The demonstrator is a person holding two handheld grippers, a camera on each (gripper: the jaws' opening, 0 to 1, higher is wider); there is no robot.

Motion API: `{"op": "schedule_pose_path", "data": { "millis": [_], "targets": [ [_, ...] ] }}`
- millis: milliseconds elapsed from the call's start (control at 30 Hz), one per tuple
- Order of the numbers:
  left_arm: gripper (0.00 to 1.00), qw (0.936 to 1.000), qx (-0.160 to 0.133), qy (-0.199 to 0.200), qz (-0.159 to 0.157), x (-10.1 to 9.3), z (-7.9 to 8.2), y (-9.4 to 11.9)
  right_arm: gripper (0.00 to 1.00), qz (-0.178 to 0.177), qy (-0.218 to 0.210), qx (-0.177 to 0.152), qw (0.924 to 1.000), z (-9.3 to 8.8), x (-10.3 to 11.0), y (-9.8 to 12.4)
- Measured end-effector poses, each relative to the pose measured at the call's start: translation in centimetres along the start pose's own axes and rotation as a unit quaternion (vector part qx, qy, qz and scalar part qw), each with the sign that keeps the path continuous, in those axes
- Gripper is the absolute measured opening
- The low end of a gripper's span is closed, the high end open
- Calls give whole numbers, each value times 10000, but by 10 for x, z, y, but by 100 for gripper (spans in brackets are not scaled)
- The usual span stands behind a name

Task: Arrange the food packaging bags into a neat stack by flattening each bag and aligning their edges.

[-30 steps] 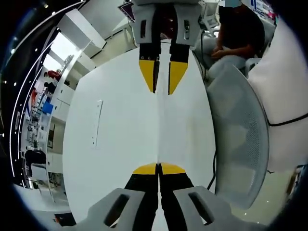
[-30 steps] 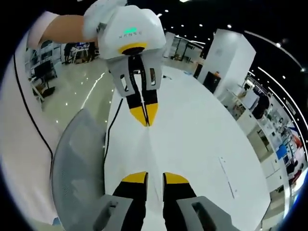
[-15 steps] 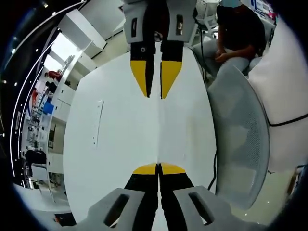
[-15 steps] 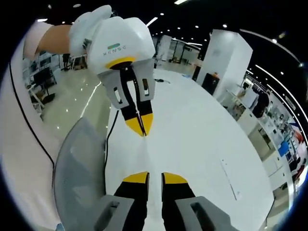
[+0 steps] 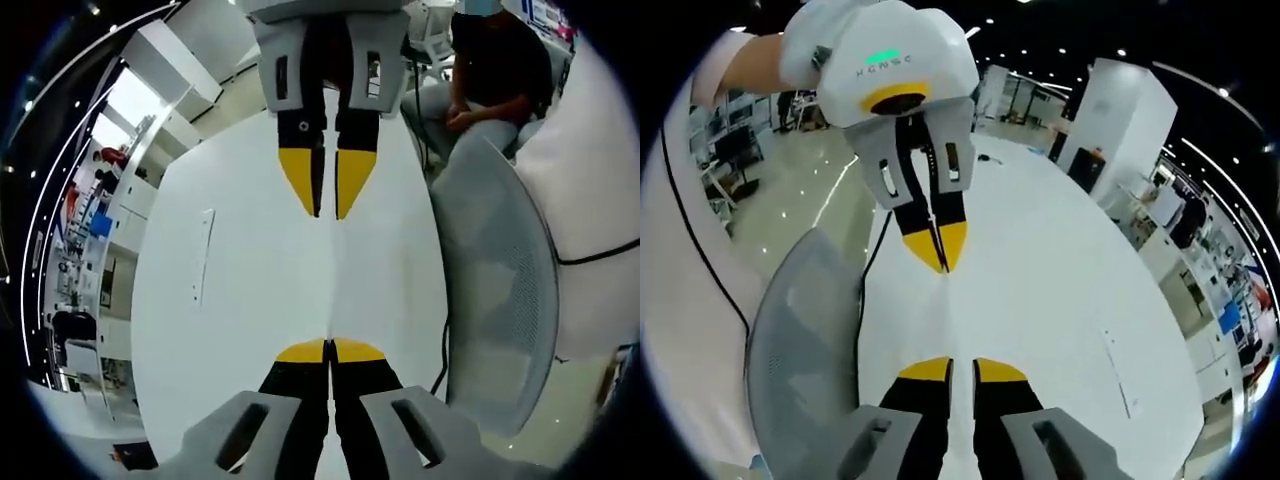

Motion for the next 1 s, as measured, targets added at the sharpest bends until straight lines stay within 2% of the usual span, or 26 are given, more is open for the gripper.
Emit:
{"op": "schedule_pose_path", "data": {
  "millis": [1000],
  "targets": [
    [0,9999,-64,-39,92,-2,8,1,0,395,161,390,9983,-3,19,-7]
  ]
}}
Point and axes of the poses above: the point that each gripper's makers call its tool centre point, and the gripper's own axes: y roughly backward along the fingers, x roughly to its left, z roughly out of its top, the point moved 6 cm from there along y, roughly backward along the fingers, and after that the axes turned 10 degrees about -y, right-handed, at the moved point
